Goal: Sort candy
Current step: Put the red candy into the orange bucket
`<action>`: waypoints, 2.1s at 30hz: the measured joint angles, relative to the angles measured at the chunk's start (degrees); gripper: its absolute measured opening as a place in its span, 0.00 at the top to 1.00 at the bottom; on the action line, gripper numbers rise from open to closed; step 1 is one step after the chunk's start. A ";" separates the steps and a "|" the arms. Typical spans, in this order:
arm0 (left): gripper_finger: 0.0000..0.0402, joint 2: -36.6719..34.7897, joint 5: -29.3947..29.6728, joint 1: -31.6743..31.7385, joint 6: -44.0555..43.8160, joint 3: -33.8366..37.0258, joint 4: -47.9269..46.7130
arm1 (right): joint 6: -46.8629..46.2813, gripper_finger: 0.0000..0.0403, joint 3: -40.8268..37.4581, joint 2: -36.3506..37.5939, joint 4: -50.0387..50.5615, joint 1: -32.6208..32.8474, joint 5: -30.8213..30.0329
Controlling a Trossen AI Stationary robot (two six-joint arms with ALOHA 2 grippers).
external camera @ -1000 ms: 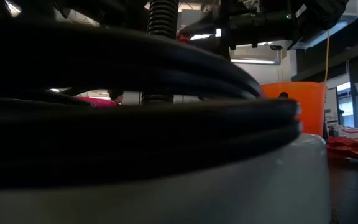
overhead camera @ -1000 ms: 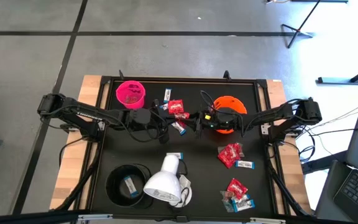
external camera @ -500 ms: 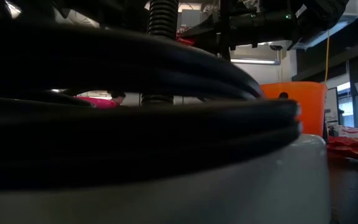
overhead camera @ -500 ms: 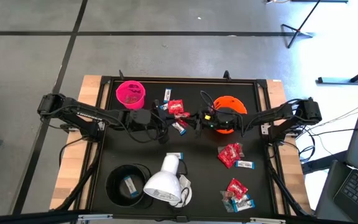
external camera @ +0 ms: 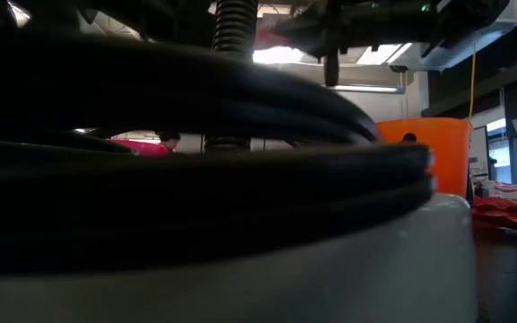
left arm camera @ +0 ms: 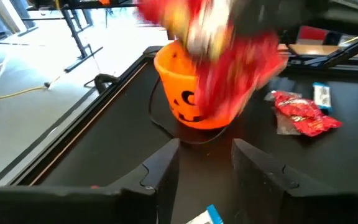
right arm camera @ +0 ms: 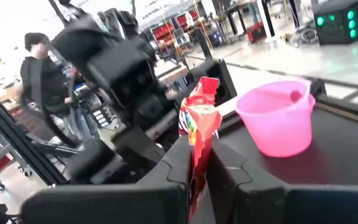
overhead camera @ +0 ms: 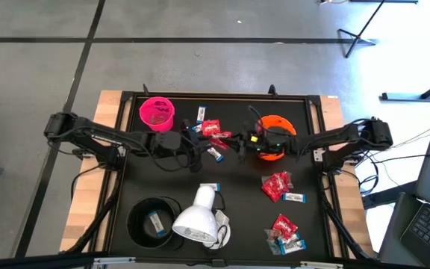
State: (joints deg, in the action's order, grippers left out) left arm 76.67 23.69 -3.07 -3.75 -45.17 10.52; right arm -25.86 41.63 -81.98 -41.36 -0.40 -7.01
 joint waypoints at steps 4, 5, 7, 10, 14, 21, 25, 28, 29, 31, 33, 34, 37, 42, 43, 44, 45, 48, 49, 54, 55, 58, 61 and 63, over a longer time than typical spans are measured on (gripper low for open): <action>0.66 -1.71 2.42 -0.28 -0.02 0.02 -2.11 | 2.17 0.93 0.00 5.89 7.15 0.00 0.00; 0.66 -1.95 2.65 -0.33 -0.02 0.02 -2.63 | 2.56 0.94 0.00 7.61 9.95 0.00 0.00; 0.66 -1.94 2.70 -0.37 -0.03 0.02 -2.65 | 3.53 0.96 0.00 11.42 16.21 0.00 -0.04; 0.66 -1.89 2.70 -0.37 -0.18 0.02 -2.88 | 3.81 0.97 0.02 17.48 27.22 0.00 -2.05; 0.66 -1.63 2.68 -0.37 -0.57 0.02 -3.49 | 2.31 0.92 0.00 25.52 42.88 0.00 -7.06; 0.66 -1.63 2.66 -0.35 -1.08 0.02 -3.22 | -7.02 0.90 0.00 36.21 68.37 0.00 -17.68; 0.66 -1.63 2.64 -0.33 -2.07 0.02 -3.21 | -11.64 0.90 0.00 37.54 77.38 0.00 -21.94; 0.66 -1.63 2.62 -0.33 -2.11 0.02 -3.21 | -12.77 0.88 -0.04 37.01 80.91 0.00 -22.95; 0.66 -1.63 2.59 -0.33 -2.13 0.02 -3.21 | -12.79 0.86 -0.04 36.53 81.01 0.00 -23.04; 0.66 -1.63 2.59 -0.33 -2.21 0.02 -3.21 | -12.79 0.82 -0.04 35.77 81.28 0.00 -22.99; 0.66 -1.63 2.50 -0.33 -2.27 0.02 -3.21 | -12.79 0.77 -0.04 35.19 81.24 0.00 -23.04; 0.66 -1.63 2.17 -0.33 -2.30 0.02 -3.21 | -12.79 0.74 -0.04 34.99 81.20 0.00 -23.04; 0.66 -1.63 1.77 -0.39 -2.33 0.02 -3.21 | -12.75 0.66 -0.04 34.87 81.27 0.00 -22.99; 0.66 -1.63 1.72 -0.48 -3.17 0.02 -3.21 | -10.30 0.59 1.58 36.39 82.18 0.07 -17.29; 0.66 -1.63 1.72 -0.48 -3.17 0.02 -3.21 | -9.88 0.58 2.06 36.79 81.48 0.07 -15.22; 0.66 -1.63 1.74 -0.48 -3.17 0.02 -3.21 | -9.75 0.58 2.43 37.08 81.23 0.07 -12.84; 0.66 -1.63 1.74 -0.48 -3.17 0.02 -3.21 | -9.72 0.58 2.51 37.10 81.31 0.08 -10.79; 0.66 -1.63 1.72 -0.48 -3.23 0.02 -3.21 | -9.86 0.58 2.51 37.03 81.56 2.18 -7.65; 0.66 -1.63 1.72 -0.48 -3.38 0.02 -3.29 | -9.88 0.59 2.51 37.03 81.76 3.40 -7.59; 0.66 -1.63 1.74 -0.48 -3.35 0.02 -4.65 | -11.20 0.59 2.54 35.66 81.87 10.88 -11.48; 0.66 -1.63 1.74 -0.48 -3.34 0.02 -4.51 | -11.56 0.59 2.54 35.47 81.81 12.40 -12.69; 0.66 -1.63 1.74 -0.48 -3.36 0.02 -4.48 | -13.81 0.59 2.54 34.44 81.82 17.16 -15.96; 0.66 -1.63 1.74 -0.48 -3.35 0.02 -4.50 | -15.98 0.59 2.54 32.93 81.83 21.98 -19.16; 0.66 -1.63 1.74 -0.48 -3.28 0.02 -4.52 | -16.33 0.59 2.54 31.89 81.76 24.68 -19.39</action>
State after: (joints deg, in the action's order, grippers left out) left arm 75.05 25.43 -3.55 -7.03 -45.15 6.00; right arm -42.19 44.16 -50.09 40.40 24.28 -26.40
